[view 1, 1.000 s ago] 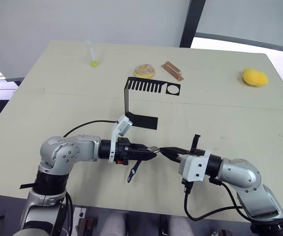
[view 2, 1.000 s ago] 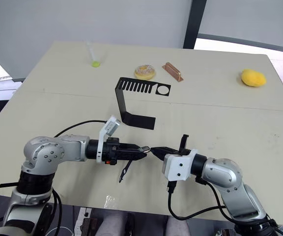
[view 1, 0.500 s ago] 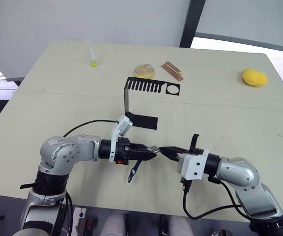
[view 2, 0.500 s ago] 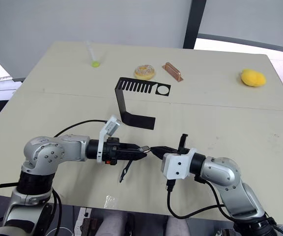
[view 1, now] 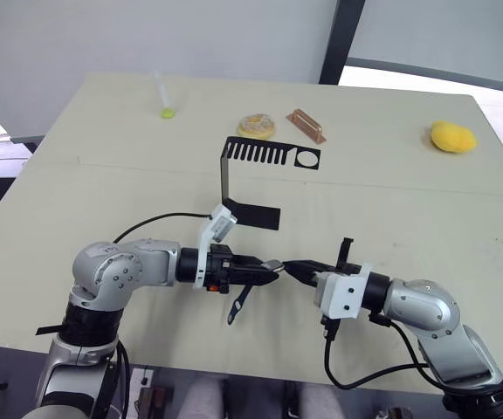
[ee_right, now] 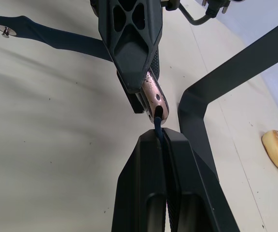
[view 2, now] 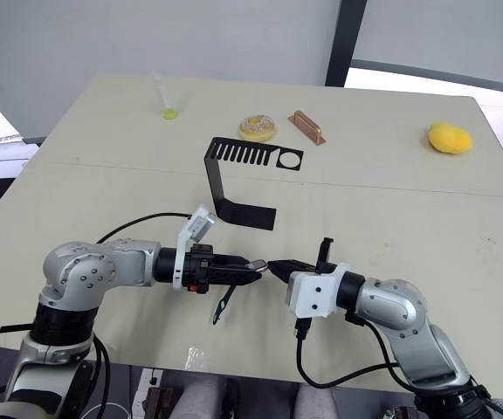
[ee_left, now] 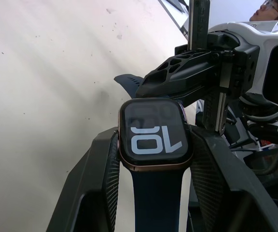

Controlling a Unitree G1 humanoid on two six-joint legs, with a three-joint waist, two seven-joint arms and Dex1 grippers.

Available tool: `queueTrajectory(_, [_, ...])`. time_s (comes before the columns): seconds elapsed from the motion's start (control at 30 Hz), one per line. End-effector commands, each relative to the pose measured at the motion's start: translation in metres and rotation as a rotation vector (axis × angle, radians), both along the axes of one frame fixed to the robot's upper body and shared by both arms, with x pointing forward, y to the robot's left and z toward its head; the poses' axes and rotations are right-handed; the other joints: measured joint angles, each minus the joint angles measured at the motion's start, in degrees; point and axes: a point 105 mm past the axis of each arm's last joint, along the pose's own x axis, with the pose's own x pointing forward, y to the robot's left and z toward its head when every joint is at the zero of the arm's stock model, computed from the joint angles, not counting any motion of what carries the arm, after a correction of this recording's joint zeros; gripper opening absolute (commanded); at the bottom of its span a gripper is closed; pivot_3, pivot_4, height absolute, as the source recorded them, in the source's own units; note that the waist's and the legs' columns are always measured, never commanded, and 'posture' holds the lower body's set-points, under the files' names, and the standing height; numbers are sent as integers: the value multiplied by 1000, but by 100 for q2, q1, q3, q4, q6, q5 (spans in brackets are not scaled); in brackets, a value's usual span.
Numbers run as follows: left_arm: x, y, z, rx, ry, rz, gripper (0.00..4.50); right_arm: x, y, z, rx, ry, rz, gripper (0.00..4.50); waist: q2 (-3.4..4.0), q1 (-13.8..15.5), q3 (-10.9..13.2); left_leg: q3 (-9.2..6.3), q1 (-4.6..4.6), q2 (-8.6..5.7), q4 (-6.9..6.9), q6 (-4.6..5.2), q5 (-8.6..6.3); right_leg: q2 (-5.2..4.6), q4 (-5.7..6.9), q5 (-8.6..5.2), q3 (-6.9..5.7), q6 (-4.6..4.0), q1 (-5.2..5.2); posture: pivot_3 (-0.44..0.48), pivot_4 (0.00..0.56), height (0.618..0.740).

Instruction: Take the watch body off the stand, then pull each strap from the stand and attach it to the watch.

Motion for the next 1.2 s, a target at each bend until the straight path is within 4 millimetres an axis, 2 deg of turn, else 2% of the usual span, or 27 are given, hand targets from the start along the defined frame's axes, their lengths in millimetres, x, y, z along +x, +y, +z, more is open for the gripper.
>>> queueTrajectory(0.03, [-23,-22,3,-22,-4,-158,1585,-7,16,22,73,-87,62,0,0,-1,0,0,0,0,0,0,0,0,0,0,0,0,0,0,150,740])
queueTrajectory(0.8, [-23,-23,2,-8,-12,-157,1585,-6,19,21,67,-88,61,0,0,-1,0,0,0,0,0,0,0,0,0,0,0,0,0,0,150,740])
queueTrajectory(1.2, [-13,-24,-5,50,-71,-95,1585,-7,23,26,71,-87,64,0,0,0,0,0,0,0,0,0,0,1,0,0,0,0,0,0,150,740])
